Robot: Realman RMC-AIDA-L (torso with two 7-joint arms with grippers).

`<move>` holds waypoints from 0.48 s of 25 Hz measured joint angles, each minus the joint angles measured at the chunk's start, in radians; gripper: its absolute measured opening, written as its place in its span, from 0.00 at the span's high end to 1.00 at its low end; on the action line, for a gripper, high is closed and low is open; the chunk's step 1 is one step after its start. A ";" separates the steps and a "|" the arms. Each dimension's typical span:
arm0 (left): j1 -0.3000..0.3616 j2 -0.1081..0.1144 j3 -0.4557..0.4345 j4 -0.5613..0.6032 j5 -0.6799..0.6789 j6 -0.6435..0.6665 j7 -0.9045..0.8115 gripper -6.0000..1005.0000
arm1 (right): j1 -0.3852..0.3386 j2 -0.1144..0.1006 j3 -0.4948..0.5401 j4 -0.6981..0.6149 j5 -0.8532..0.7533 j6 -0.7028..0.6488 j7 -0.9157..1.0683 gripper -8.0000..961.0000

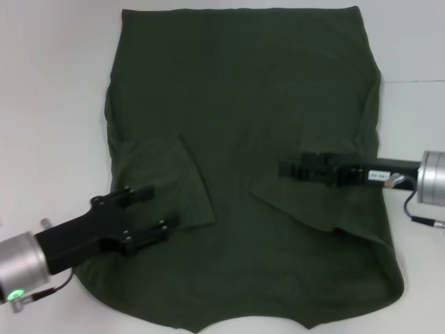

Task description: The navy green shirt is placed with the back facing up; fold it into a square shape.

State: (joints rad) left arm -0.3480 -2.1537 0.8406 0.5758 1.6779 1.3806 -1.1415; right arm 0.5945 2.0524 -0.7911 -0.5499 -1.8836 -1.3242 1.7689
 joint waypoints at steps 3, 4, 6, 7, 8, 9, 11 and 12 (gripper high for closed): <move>0.050 -0.003 -0.001 0.054 0.003 0.028 -0.055 0.24 | -0.008 0.023 0.007 0.001 0.001 0.013 -0.074 0.08; 0.067 -0.006 -0.001 0.076 0.011 0.033 -0.078 0.24 | -0.009 0.027 0.010 0.003 0.002 0.018 -0.098 0.06; 0.090 -0.009 -0.004 0.102 0.032 0.034 -0.107 0.25 | -0.009 0.032 0.017 0.009 0.010 0.030 -0.130 0.03; 0.102 -0.009 -0.010 0.111 0.048 0.034 -0.120 0.25 | -0.008 0.032 0.018 0.010 0.015 0.034 -0.135 0.03; 0.108 -0.009 -0.018 0.114 0.063 0.034 -0.128 0.25 | -0.008 0.033 0.018 0.010 0.019 0.035 -0.139 0.03; 0.113 -0.010 -0.029 0.115 0.078 0.034 -0.131 0.25 | -0.007 0.033 0.019 0.010 0.021 0.036 -0.140 0.03; 0.131 -0.011 -0.064 0.116 0.120 0.030 -0.128 0.25 | -0.006 0.032 0.019 0.010 0.029 0.038 -0.141 0.03; 0.133 -0.011 -0.067 0.116 0.123 0.030 -0.127 0.25 | -0.005 0.032 0.019 0.010 0.031 0.038 -0.141 0.03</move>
State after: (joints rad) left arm -0.2150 -2.1650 0.7740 0.6921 1.8004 1.4103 -1.2681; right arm 0.5890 2.0843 -0.7724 -0.5403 -1.8524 -1.2860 1.6279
